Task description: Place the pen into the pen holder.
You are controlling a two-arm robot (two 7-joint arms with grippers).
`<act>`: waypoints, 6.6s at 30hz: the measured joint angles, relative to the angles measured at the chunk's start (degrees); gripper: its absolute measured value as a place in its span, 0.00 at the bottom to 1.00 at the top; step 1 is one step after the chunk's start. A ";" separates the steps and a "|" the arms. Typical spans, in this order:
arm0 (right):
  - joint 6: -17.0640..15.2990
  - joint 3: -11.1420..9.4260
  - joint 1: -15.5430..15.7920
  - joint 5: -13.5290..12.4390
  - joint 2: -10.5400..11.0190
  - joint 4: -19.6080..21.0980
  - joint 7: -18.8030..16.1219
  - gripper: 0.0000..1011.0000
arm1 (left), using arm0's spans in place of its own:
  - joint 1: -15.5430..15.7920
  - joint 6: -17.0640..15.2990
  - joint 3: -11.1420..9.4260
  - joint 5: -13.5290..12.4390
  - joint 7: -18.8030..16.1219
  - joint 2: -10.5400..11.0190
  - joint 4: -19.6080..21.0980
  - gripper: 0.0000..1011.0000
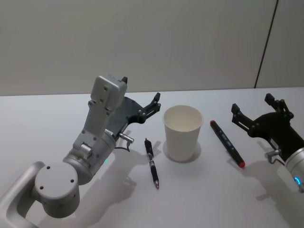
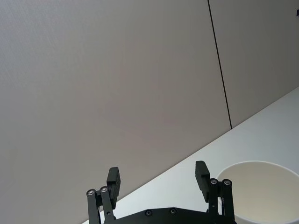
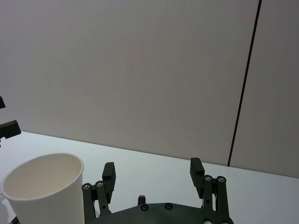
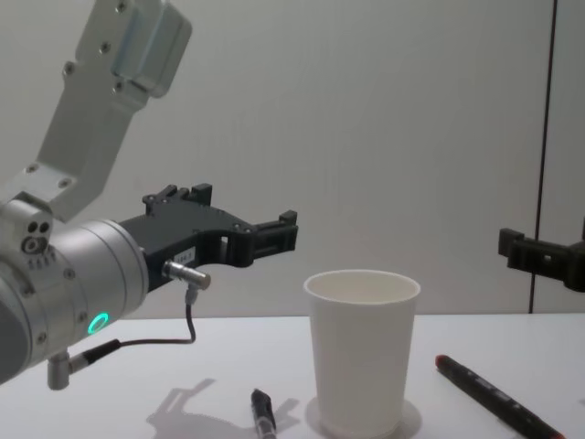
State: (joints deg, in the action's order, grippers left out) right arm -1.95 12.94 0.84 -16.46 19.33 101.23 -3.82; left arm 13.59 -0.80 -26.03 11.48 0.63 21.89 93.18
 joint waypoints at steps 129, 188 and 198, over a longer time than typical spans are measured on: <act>-53.54 1.66 -25.59 13.77 -7.87 -16.54 -15.53 0.99 | 0.00 0.00 0.00 0.00 -0.01 0.00 0.00 0.99; -49.43 2.58 -24.80 12.28 -10.25 -20.81 -12.77 0.79 | 0.00 0.00 0.00 0.00 0.00 0.00 0.00 0.99; -49.42 2.58 -24.77 12.29 -10.25 -20.83 -12.76 0.74 | 0.00 0.00 0.00 0.00 0.00 0.00 0.00 0.99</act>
State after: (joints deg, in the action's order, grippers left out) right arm -51.37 15.52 -23.93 -4.17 9.09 80.39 -16.58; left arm 13.59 -0.80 -26.02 11.48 0.63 21.89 93.18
